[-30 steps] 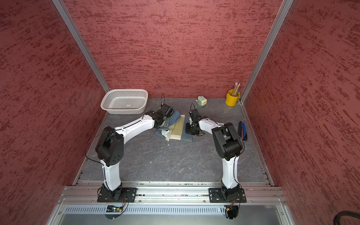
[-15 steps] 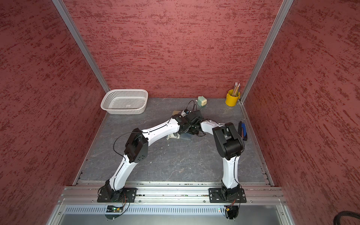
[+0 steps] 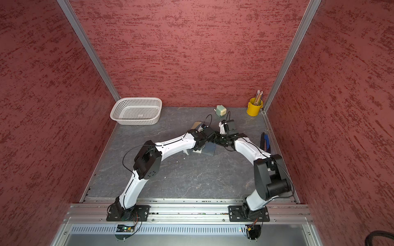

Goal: Roll up the pillowcase
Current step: Roll the pillowcase at the center of the board.

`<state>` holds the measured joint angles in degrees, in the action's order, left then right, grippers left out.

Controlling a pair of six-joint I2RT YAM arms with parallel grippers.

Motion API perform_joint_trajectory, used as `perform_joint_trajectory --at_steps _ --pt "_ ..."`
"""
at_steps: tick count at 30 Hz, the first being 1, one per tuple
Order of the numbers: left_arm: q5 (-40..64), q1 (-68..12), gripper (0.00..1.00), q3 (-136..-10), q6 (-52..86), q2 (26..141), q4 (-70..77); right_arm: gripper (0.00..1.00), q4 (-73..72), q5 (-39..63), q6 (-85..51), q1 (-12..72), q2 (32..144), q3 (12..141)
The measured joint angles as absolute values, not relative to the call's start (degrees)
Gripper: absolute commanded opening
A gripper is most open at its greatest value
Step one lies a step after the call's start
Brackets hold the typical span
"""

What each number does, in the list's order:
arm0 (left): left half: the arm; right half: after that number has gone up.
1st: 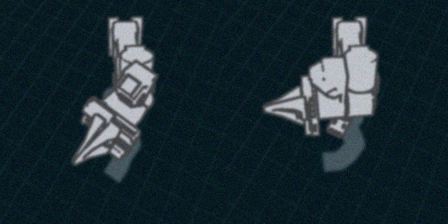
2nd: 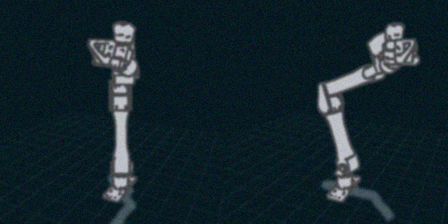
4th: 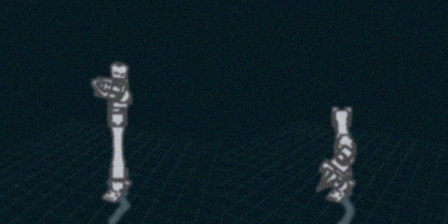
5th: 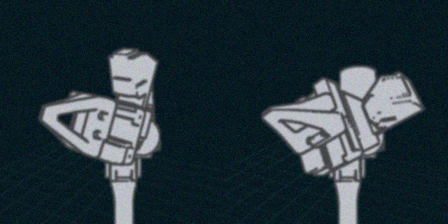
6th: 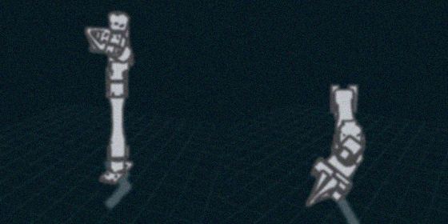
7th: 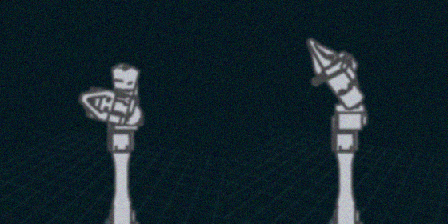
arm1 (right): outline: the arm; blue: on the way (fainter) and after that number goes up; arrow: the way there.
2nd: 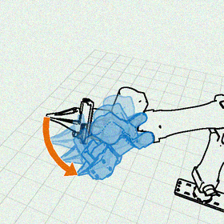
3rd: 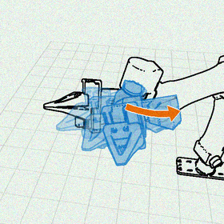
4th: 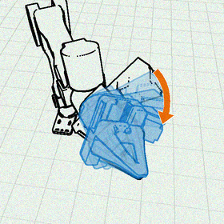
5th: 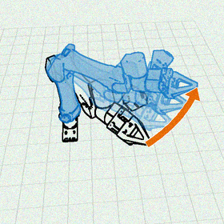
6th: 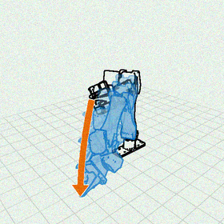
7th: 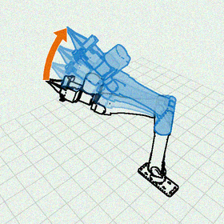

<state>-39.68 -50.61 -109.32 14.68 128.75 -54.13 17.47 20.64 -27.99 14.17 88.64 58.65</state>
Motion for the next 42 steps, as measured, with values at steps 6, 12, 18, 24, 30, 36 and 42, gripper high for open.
perform_joint_trajectory --at_steps 6,12,18,24,30,36,42 --pt "-36.21 -50.04 0.06 -109.01 14.37 128.14 -50.94 0.43 18.41 21.85 -29.69 12.99 87.11 58.74" --pt "-30.46 -50.15 0.01 -108.20 15.84 128.14 -47.35 0.40 13.21 30.46 -34.50 12.93 94.28 60.53" --pt "-29.58 -50.22 0.00 -110.59 19.18 128.29 -47.46 0.39 5.19 35.14 -39.94 12.91 101.10 61.25" --pt "-32.34 -50.96 0.00 -114.15 19.68 131.24 -46.76 0.41 1.91 35.55 -43.27 12.36 103.44 61.25" --pt "-32.08 -51.99 0.02 -111.59 19.66 133.03 -44.60 0.41 2.79 35.40 -44.69 12.21 107.68 64.97" --pt "-30.81 -52.49 0.02 -108.22 20.12 132.86 -40.99 0.37 1.98 35.86 -46.46 12.45 110.17 65.78" --pt "-29.39 -52.07 0.28 -104.49 19.92 131.13 -37.74 0.13 2.02 35.81 -46.57 12.69 111.20 66.37"
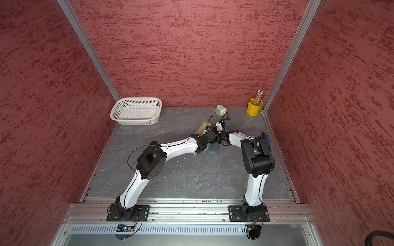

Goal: Roll up the pillowcase
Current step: Roll the pillowcase at the center of the board.

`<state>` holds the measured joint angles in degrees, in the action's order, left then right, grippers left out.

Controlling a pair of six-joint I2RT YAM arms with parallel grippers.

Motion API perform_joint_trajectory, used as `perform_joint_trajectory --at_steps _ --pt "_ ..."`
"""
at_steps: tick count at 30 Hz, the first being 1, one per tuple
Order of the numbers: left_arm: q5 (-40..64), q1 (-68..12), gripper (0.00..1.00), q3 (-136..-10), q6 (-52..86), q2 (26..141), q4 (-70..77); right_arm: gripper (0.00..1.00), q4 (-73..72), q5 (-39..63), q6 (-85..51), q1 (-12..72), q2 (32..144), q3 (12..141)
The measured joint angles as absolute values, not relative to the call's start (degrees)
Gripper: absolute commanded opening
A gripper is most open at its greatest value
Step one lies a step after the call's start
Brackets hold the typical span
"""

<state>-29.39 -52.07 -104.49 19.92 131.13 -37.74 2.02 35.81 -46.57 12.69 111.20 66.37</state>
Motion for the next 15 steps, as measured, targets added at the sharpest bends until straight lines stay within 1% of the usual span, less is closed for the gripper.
perform_joint_trajectory --at_steps 1,2,4,6,8,10,13,15 --pt "-29.17 -52.01 0.30 -103.74 19.99 130.39 -37.21 0.11 2.04 35.75 -46.44 12.71 111.55 66.37" --pt "-29.02 -51.94 0.35 -103.04 20.40 129.71 -36.71 0.11 2.15 35.70 -46.54 12.71 111.83 66.37" --pt "-28.42 -51.88 0.51 -100.29 20.14 126.74 -35.05 0.08 2.37 35.38 -46.44 12.71 112.31 66.37" --pt "-27.38 -51.79 0.63 -96.92 20.21 122.39 -33.52 0.05 2.70 35.22 -46.04 12.71 112.42 66.41" --pt "-25.98 -51.66 0.71 -93.54 20.49 117.16 -31.70 0.02 3.27 35.09 -45.78 12.71 112.42 66.76" --pt "-23.66 -51.24 0.72 -89.45 20.93 110.52 -28.93 0.00 3.51 35.07 -45.50 12.71 112.42 67.24" --pt "-18.85 -49.45 0.73 -82.59 21.50 99.96 -23.97 0.00 4.89 34.96 -44.51 12.73 112.42 68.38" --pt "-12.84 -45.78 0.72 -76.82 23.49 93.19 -19.73 0.00 6.39 35.00 -43.33 12.84 112.42 69.45"
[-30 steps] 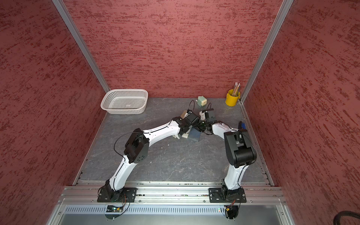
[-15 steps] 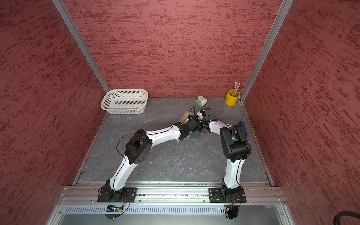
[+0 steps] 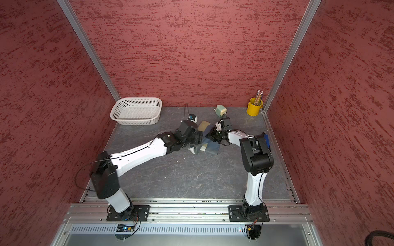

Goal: Roll up the pillowcase
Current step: Roll the pillowcase at the center of the board.

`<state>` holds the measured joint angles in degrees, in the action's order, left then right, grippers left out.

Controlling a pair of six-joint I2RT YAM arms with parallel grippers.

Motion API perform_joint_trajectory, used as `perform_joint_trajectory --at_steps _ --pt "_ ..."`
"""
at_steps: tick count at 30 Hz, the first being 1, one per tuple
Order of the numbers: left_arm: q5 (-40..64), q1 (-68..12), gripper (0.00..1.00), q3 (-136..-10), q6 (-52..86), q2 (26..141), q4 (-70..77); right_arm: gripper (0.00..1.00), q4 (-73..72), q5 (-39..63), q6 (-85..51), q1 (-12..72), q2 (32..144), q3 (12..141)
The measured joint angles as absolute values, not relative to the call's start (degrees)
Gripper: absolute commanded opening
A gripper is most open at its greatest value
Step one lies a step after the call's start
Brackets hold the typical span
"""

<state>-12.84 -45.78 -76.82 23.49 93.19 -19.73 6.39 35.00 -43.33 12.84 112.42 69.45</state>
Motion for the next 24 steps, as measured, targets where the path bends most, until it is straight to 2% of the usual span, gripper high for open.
perform_joint_trajectory --at_steps 3,7,16,24 --pt "-4.34 -36.56 0.70 -69.36 26.57 88.92 -13.78 0.00 9.58 35.57 -40.25 13.02 112.40 71.92" --pt "0.45 -28.93 0.70 -65.21 27.22 93.84 -11.55 0.00 14.11 36.40 -34.72 13.43 111.72 75.53" --pt "12.51 -28.64 0.74 -66.59 26.52 108.14 -5.37 0.00 19.99 39.24 -25.23 12.40 107.66 76.99" --pt "18.28 -28.56 0.86 -68.58 27.99 113.60 -0.21 0.00 20.01 39.05 -21.67 10.63 110.59 75.79"
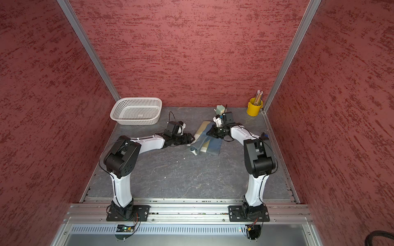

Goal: Roll up the pillowcase
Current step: Roll the pillowcase at the center of the board.

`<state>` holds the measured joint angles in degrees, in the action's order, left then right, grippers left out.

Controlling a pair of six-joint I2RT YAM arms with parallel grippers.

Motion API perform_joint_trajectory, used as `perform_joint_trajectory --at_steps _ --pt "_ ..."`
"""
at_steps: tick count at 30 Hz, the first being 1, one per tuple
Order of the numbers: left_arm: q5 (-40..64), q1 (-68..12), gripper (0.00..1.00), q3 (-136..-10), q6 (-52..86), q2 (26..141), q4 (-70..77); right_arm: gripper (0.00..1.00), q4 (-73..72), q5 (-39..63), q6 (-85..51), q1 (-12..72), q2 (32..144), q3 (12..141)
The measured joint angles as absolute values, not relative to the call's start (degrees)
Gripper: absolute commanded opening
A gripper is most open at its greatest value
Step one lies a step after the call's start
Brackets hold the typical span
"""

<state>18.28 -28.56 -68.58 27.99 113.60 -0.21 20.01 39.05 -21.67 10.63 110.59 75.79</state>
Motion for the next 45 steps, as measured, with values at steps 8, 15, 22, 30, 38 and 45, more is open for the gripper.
perform_joint_trajectory --at_steps 8,15,22,30,38,45 --pt "22.11 -28.67 0.83 -68.88 28.27 116.64 3.97 0.08 20.56 33.74 -20.78 10.48 113.36 74.43" --pt "24.43 -29.58 0.17 -69.36 31.14 119.44 8.08 0.56 19.35 32.21 -22.41 10.35 113.47 71.18" --pt "22.94 -28.93 0.00 -68.07 34.63 118.89 8.95 0.51 21.28 22.70 -25.08 10.00 101.80 63.90" --pt "10.11 -30.81 0.00 -72.36 30.96 112.86 -6.46 0.22 22.26 17.91 -26.02 10.61 106.21 64.42" --pt "-11.40 -41.19 0.00 -94.32 22.28 116.60 -28.27 0.13 20.12 19.31 -27.07 15.00 110.08 66.39" --pt "-29.65 -50.26 0.00 -110.63 14.94 128.16 -38.74 0.12 12.05 26.50 -30.09 16.03 112.16 65.17"
